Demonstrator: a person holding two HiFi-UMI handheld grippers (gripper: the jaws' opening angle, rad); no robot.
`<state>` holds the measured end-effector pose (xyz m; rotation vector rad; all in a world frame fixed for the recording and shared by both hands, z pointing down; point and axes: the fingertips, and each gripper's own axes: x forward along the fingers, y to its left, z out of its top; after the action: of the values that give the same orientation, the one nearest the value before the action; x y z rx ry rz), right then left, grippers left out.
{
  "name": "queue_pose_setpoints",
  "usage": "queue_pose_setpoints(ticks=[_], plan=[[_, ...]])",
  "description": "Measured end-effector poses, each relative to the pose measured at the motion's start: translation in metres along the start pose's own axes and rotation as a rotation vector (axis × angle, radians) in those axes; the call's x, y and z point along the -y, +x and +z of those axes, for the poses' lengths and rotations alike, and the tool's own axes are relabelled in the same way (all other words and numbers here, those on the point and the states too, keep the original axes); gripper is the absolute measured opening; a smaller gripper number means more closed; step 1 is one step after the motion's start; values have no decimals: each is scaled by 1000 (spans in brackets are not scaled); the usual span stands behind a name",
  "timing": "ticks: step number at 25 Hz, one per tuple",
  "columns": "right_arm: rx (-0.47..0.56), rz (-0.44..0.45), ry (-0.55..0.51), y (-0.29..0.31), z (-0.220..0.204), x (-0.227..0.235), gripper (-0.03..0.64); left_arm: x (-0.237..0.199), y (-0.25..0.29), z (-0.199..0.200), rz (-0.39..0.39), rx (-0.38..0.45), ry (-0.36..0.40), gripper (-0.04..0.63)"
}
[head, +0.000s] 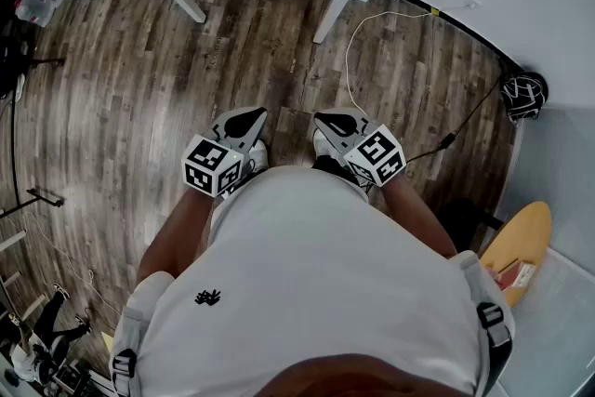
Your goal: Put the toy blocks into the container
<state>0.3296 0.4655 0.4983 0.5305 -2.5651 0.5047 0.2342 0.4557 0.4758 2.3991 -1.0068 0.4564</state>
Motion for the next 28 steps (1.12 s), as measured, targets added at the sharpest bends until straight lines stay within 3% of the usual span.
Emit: queue_pose_setpoints(ticks=[4, 10, 16, 23, 28], plan=[[50, 22, -29, -24, 20, 36, 6, 9, 31, 28, 59, 45, 11, 6], [47, 60, -33, -62, 7, 96, 6, 34, 87, 58, 112, 84, -24, 6], [36, 130, -14, -60, -2, 127, 9, 31, 97, 69, 214, 92, -61, 6], [54, 140, -37, -21, 27, 142, 11, -10, 82, 64, 265, 93, -112, 6], [23, 102, -34, 20, 56, 157, 11, -67, 88, 83, 213, 114, -119, 6]])
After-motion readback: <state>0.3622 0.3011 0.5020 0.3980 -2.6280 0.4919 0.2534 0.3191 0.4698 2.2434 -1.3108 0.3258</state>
